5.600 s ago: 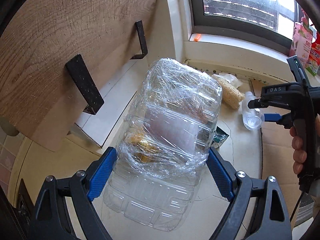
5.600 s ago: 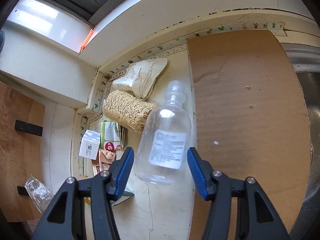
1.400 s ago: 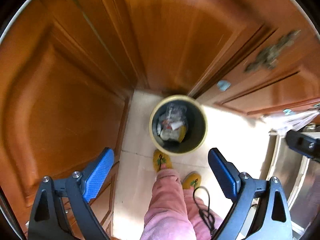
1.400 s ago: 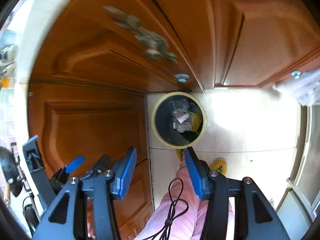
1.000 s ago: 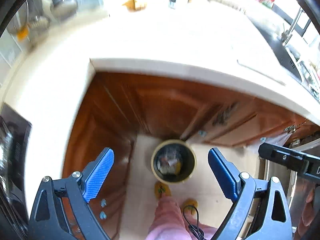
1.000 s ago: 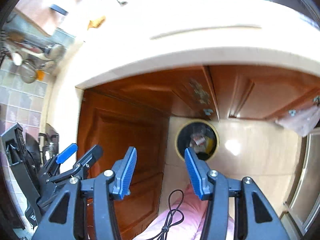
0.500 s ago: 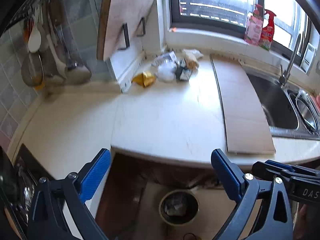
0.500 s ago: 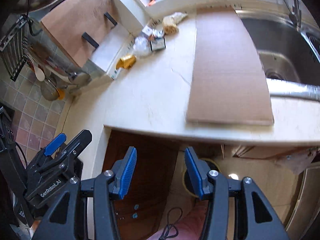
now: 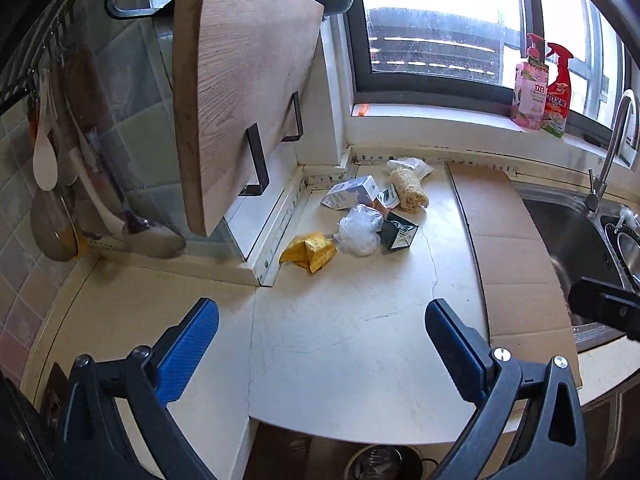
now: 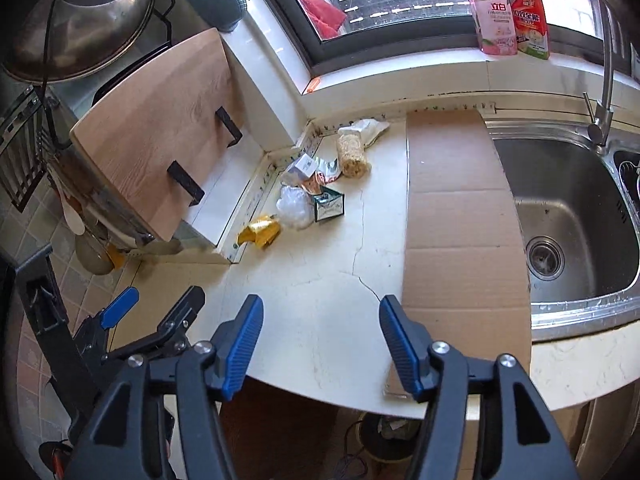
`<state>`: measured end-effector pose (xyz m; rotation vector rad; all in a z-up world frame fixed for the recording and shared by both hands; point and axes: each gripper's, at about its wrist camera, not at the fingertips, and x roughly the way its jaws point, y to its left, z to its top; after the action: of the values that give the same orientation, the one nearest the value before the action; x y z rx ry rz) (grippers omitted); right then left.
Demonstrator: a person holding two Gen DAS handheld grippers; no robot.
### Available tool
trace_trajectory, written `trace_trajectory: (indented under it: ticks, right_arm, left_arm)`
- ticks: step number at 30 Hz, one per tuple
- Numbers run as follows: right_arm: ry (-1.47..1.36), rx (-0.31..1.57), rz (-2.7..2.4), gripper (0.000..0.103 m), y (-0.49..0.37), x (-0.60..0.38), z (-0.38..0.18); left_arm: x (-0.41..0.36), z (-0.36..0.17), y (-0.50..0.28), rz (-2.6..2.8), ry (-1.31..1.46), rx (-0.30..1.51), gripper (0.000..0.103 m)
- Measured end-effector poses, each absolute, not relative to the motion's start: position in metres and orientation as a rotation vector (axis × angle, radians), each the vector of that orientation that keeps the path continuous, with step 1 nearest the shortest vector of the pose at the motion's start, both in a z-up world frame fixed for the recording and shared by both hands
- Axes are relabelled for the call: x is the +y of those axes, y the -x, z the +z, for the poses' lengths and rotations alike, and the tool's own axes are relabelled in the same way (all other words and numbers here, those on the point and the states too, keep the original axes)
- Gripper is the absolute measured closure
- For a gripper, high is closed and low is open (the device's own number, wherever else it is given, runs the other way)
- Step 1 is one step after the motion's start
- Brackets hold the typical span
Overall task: Collect trash
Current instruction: 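Grasp the yellow snack bag with the left gripper while the right grasps the green drink pouch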
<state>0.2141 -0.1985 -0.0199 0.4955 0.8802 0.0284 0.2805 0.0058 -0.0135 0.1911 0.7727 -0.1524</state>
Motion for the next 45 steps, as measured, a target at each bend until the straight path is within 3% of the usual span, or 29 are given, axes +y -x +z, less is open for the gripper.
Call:
trace_trajectory:
  ticks: [3, 9, 26, 36, 38, 39, 45]
  right_arm:
    - [-0.499, 0.881, 0.015, 0.041, -0.236, -0.200, -0.014]
    - [-0.481, 0.886, 0.017, 0.029, -0.283, -0.208, -0.011]
    - [-0.275, 1.120, 0.225, 0.029, -0.463, -0.202, -0.116]
    - [-0.109, 1.177, 0.346, 0.029, -0.498, -0.177, -0.163]
    - [-0.094, 1.168, 0.366, 0.037, -0.499, -0.176, -0.167]
    - [-0.091, 1.168, 0.379, 0.051, -0.499, -0.176, -0.168]
    - [-0.198, 1.181, 0.433, 0.052, -0.488, -0.190, -0.168]
  left_arm:
    - [0.006, -0.019, -0.296, -0.143, -0.218, 0.767, 0.001]
    - [0.011, -0.036, -0.321, -0.093, -0.223, 0.757, 0.001]
    - [0.005, -0.103, -0.391, 0.158, -0.105, 0.795, 0.001]
    - [0.003, -0.122, -0.417, 0.191, -0.080, 0.838, 0.001]
    - [0.003, -0.123, -0.420, 0.188, -0.070, 0.839, 0.001]
    - [0.003, -0.125, -0.423, 0.187, -0.069, 0.840, 0.001]
    - [-0.002, -0.139, -0.442, 0.183, -0.097, 0.874, 0.001]
